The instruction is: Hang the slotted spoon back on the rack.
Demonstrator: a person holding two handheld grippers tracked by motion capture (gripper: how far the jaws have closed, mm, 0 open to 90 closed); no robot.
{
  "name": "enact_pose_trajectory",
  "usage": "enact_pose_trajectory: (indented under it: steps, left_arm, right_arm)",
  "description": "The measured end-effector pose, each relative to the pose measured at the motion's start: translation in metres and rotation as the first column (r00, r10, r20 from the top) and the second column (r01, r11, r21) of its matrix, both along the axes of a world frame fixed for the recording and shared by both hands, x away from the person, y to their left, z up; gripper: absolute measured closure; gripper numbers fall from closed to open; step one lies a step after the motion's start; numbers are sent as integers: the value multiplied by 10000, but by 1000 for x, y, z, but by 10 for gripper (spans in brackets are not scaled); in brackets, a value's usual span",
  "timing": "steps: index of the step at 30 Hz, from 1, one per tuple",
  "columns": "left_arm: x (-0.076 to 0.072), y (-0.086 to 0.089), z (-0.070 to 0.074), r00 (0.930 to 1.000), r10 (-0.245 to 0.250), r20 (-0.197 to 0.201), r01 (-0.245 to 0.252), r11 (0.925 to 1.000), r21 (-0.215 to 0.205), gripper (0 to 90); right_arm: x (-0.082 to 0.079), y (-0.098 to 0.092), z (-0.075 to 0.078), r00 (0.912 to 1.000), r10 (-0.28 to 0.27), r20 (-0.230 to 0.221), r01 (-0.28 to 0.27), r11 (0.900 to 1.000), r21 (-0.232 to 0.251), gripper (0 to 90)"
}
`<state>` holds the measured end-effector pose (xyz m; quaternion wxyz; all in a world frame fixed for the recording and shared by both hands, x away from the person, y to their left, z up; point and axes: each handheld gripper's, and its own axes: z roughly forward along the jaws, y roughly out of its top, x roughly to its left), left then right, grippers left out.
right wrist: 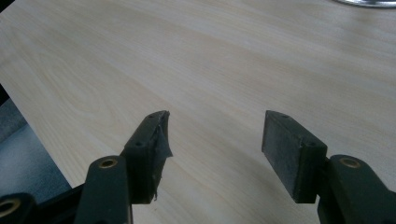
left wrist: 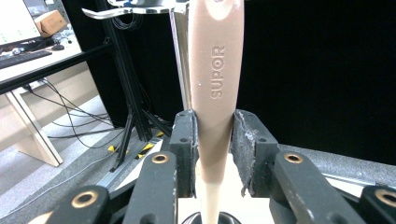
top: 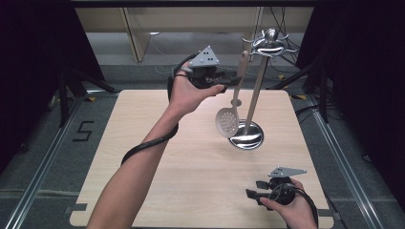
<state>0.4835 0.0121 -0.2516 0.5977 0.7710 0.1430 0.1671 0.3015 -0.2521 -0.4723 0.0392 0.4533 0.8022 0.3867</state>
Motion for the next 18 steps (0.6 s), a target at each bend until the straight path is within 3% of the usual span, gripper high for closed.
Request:
enact_pose_trajectory:
  steps: [12, 13, 14, 18]
  left_arm:
    - [9, -7, -3, 9995, 84, -300, -87, 9999, -118, 697]
    - [10, -7, -3, 9995, 97, -313, -100, 9999, -106, 697]
    - [11, -7, -4, 9992, 108, -377, -113, 9999, -125, 697]
    - [12, -8, -5, 9991, 145, -401, -149, 9998, -96, 697]
  right_arm:
    - [0, 0, -1, 10000, 30, -37, -30, 9999, 120, 417]
    - [-2, 2, 0, 9995, -130, -300, 138, 9996, 255, 417]
    - [-1, 1, 0, 9999, -68, -143, 70, 9999, 145, 417]
    - [-1, 1, 0, 9998, -40, -207, 43, 9999, 152, 417]
